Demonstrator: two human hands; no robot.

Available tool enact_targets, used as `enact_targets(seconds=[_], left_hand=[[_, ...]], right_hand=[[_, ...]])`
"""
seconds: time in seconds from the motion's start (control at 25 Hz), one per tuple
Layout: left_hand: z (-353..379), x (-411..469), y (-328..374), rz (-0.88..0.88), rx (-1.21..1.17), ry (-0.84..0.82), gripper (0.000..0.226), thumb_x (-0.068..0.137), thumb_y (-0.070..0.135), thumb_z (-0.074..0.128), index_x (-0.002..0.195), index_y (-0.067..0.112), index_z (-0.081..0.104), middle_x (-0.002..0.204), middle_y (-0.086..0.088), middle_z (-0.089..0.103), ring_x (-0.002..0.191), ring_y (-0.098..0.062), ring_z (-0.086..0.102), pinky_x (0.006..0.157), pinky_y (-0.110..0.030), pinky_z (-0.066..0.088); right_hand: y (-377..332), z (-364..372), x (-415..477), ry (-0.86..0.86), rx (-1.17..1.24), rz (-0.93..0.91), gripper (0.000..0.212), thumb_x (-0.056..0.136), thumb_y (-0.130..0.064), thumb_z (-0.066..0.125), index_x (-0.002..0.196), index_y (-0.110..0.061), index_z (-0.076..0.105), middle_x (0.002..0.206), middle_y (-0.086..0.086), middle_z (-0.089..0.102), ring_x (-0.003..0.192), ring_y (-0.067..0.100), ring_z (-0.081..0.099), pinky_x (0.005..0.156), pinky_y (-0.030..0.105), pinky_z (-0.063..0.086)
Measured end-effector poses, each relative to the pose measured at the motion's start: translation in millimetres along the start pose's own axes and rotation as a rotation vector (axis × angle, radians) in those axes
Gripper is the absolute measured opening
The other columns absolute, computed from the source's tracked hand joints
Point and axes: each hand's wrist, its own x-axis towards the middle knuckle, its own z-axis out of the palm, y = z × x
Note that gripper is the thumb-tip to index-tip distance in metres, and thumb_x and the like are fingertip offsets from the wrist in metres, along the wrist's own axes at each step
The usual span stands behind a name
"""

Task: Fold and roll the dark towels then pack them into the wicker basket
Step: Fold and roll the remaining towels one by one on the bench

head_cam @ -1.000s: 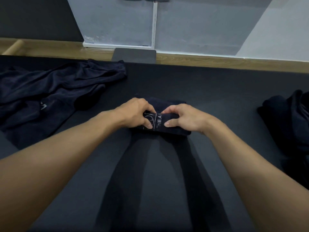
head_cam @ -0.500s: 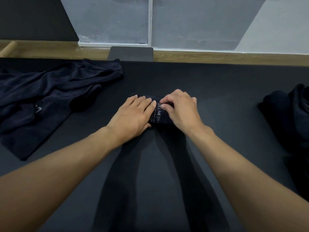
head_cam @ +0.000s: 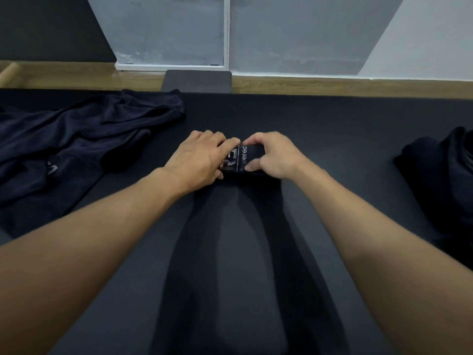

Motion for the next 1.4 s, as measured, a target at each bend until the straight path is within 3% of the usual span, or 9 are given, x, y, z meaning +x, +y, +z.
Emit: enact_targets(seconds=[0.08,0.24,0.36,0.48,0.64,0.92,1.04,1.2,1.4], left_hand=[[-2.4,13.3,-3.0,-0.051,-0.019,-0.063,0.074,0.08,0.032,0.077,0.144,0.024,0.041,0.127,-0.005,0.056,0.116,-0.027,0.051,0.099,-0.039,0.034],[-21.3,44.3,-15.3,-0.15,-0.281,-0.294,0.067,0.071,0.025,0.085,0.132,0.029,0.056,0.116,0.001,0.065,0.113,-0.023,0.058,0.096,-0.033,0.042],[-21.8,49.9,-21.9,-0.178,-0.385,-0.319,0.071,0.066,0.02,0.089,0.13,0.029,0.06,0.114,0.004,0.064,0.107,-0.018,0.057,0.089,-0.024,0.041],[-14.5,46.3,-22.2,-0.266,-0.489,-0.111,0.076,0.057,0.026,0.093,0.127,0.03,0.062,0.119,0.001,0.061,0.112,-0.017,0.055,0.093,-0.023,0.038],[-0.7,49.4,15.2,-0.423,-1.169,0.103,0.064,0.065,0.025,0.09,0.123,0.031,0.065,0.119,0.004,0.067,0.113,-0.009,0.062,0.098,-0.026,0.05],[-10.6,98.9,137.3,-0.371,-2.047,-0.216,0.054,0.083,0.017,0.076,0.132,0.005,0.057,0.123,-0.015,0.068,0.114,-0.028,0.066,0.095,-0.044,0.055],[-12.0,127.7,192.2,-0.498,-1.988,-0.138,0.051,0.077,0.018,0.083,0.123,0.011,0.062,0.115,-0.011,0.072,0.105,-0.028,0.07,0.089,-0.052,0.057],[-3.7,157.4,254.2,-0.57,-1.763,-0.067,0.05,0.074,0.03,0.086,0.116,0.017,0.061,0.107,-0.001,0.071,0.096,-0.02,0.07,0.076,-0.039,0.061],[3.9,182.6,280.1,-0.626,-1.69,-0.137,0.027,0.084,0.023,0.072,0.101,0.014,0.053,0.105,-0.005,0.065,0.096,-0.023,0.066,0.08,-0.041,0.06]], right_hand=[[2.1,-2.2,3.3,-0.021,0.167,0.042,0.055,0.068,-0.025,0.085,0.118,-0.034,0.064,0.114,-0.007,0.066,0.112,0.017,0.059,0.107,0.042,0.04],[17.8,24.8,-25.8,0.175,-0.36,-0.157,0.083,0.075,-0.044,0.078,0.145,-0.032,0.035,0.138,-0.004,0.046,0.126,0.022,0.04,0.102,0.041,0.03],[22.6,18.4,-18.9,0.192,-0.31,-0.179,0.075,0.079,-0.041,0.076,0.143,-0.032,0.038,0.13,-0.002,0.052,0.119,0.023,0.048,0.097,0.039,0.034],[25.6,0.4,-15.8,0.098,0.022,-0.036,0.063,0.073,-0.04,0.08,0.128,-0.034,0.049,0.119,-0.005,0.063,0.111,0.018,0.057,0.095,0.037,0.045],[51.9,-18.2,-60.3,0.065,0.706,0.234,0.043,0.076,-0.025,0.081,0.114,-0.02,0.063,0.106,-0.002,0.073,0.098,0.014,0.069,0.087,0.03,0.054],[98.0,-72.4,-153.1,0.123,1.477,0.509,0.043,0.077,-0.026,0.07,0.114,-0.006,0.068,0.11,0.01,0.073,0.097,0.021,0.072,0.084,0.032,0.057],[113.9,-85.0,-182.5,0.344,1.703,0.582,0.036,0.08,-0.028,0.068,0.11,-0.008,0.069,0.108,0.009,0.074,0.088,0.02,0.073,0.078,0.032,0.059],[135.3,-67.9,-206.9,0.777,1.519,0.64,0.034,0.084,-0.022,0.075,0.115,-0.014,0.061,0.112,0.004,0.073,0.097,0.018,0.072,0.073,0.032,0.057],[139.1,-64.6,-207.1,0.96,1.658,0.8,0.04,0.083,-0.023,0.077,0.108,0.001,0.058,0.085,0.013,0.068,0.08,0.024,0.074,0.056,0.024,0.056]])
